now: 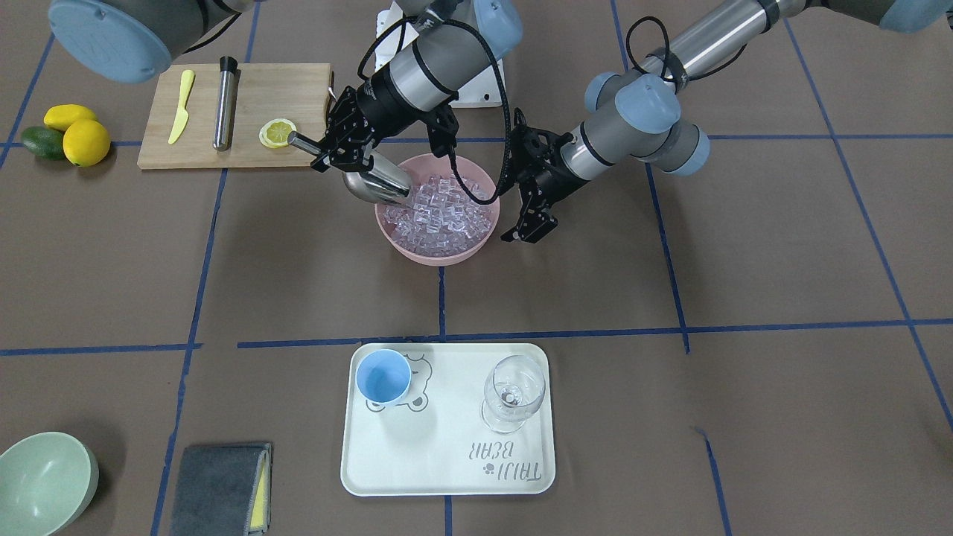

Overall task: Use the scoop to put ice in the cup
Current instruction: 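Hold the pink bowl rim with the left gripper while the right positions the scoop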

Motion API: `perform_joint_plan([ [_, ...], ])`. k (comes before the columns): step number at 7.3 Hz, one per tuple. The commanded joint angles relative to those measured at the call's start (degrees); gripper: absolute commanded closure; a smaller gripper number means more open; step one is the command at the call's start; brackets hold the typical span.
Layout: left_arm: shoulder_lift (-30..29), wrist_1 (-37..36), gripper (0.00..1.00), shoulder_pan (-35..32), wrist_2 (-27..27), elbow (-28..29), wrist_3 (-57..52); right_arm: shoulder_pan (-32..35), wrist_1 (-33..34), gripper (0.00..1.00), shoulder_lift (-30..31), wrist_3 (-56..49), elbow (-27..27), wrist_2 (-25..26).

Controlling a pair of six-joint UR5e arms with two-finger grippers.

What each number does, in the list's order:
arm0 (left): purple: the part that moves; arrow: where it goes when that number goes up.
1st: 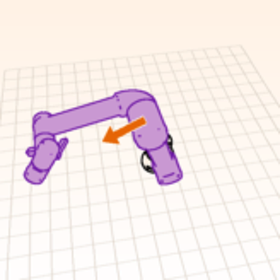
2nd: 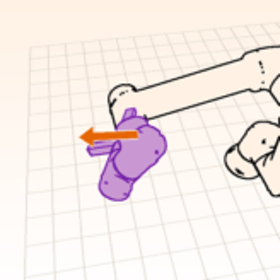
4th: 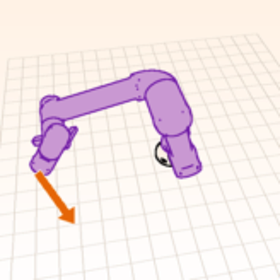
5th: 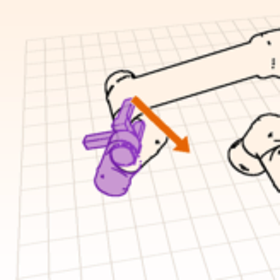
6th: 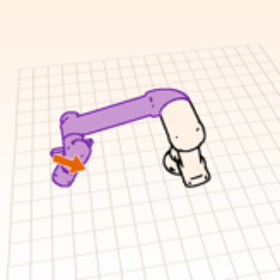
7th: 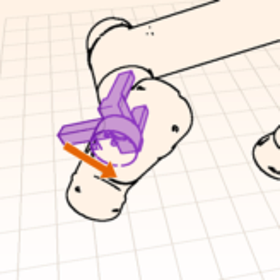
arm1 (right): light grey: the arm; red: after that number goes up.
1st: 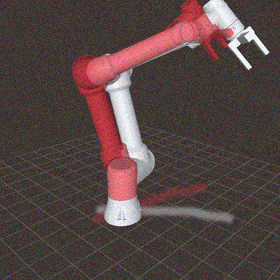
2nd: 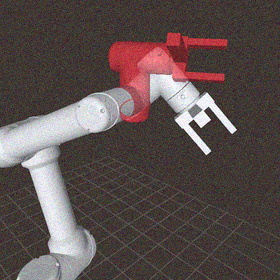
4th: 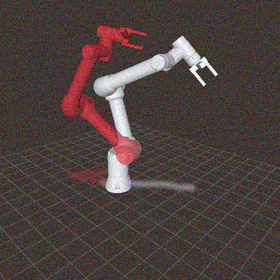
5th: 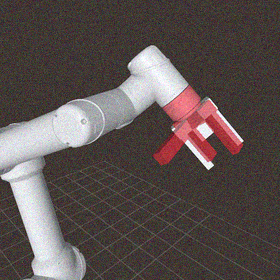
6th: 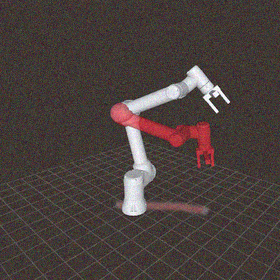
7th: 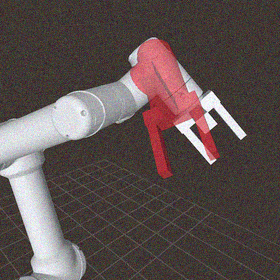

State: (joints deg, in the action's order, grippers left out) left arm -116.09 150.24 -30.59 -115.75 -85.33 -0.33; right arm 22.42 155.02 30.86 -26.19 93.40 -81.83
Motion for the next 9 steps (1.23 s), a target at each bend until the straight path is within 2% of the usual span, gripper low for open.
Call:
perform_joint_plan([
  [1,0.1,0.7,0.03,0.0,0.0,0.2,0.0,-0.2,0.2,1.0,-0.7,0.0,-0.9,0.2],
  [3,0.0,0.7,0.04,0.2,0.0,0.2,0.1,-0.2,0.1,1.0,-2.5,0.2,-4.9,0.7],
  [9,0.2,0.8,0.03,0.3,0.0,0.4,0.1,-1.7,-1.7,1.0,-2.6,1.6,-6.3,1.1],
])
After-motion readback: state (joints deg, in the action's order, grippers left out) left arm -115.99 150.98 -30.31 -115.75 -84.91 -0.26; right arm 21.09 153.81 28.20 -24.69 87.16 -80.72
